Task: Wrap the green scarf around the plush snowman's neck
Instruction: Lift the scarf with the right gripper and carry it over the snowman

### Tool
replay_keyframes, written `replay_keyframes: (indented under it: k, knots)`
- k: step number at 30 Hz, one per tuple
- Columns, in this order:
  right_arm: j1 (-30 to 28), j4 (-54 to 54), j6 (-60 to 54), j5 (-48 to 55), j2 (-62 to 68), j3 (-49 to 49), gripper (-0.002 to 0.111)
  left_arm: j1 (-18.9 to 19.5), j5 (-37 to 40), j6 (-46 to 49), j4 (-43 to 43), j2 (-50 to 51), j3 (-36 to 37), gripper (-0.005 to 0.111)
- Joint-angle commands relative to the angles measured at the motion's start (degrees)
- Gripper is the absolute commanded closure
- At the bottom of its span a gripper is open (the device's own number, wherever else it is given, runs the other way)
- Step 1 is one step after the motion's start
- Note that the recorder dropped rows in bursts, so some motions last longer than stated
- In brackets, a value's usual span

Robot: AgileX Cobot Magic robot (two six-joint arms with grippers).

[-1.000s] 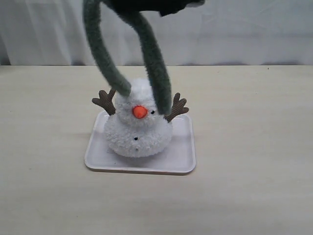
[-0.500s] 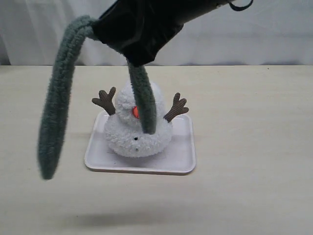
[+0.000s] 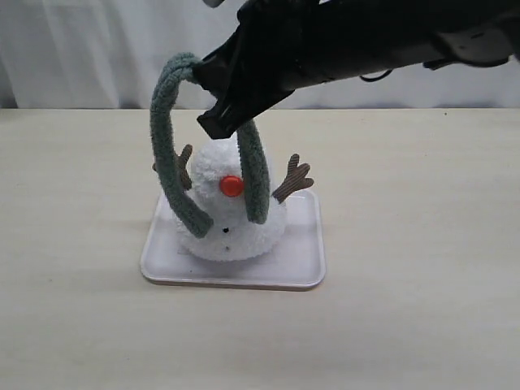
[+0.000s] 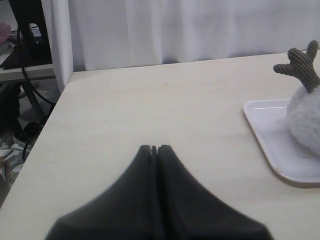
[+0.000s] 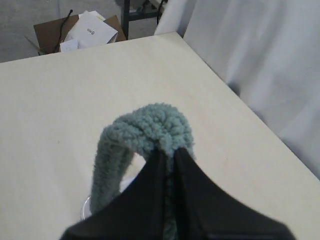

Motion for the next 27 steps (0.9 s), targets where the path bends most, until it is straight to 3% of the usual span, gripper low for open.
replay_keyframes:
  k: [1,11,27]
  knots:
    - [0.0,-0.1,0.1,-3.3,3.8,0.4,0.104,-0.4,-0.7,-0.1,-0.1,-0.1,0.2,0.107]
    - [-0.1,-0.4,-0.3,-16.1,7.5,0.4,0.104,-0.4,-0.7,-0.1,-0.1,-0.1,0.2,0.107]
    - [-1.3,-3.9,-0.2,-16.4,7.7,0.5,0.104,-0.4,-0.7,-0.1,-0.1,-0.1,0.2,0.107]
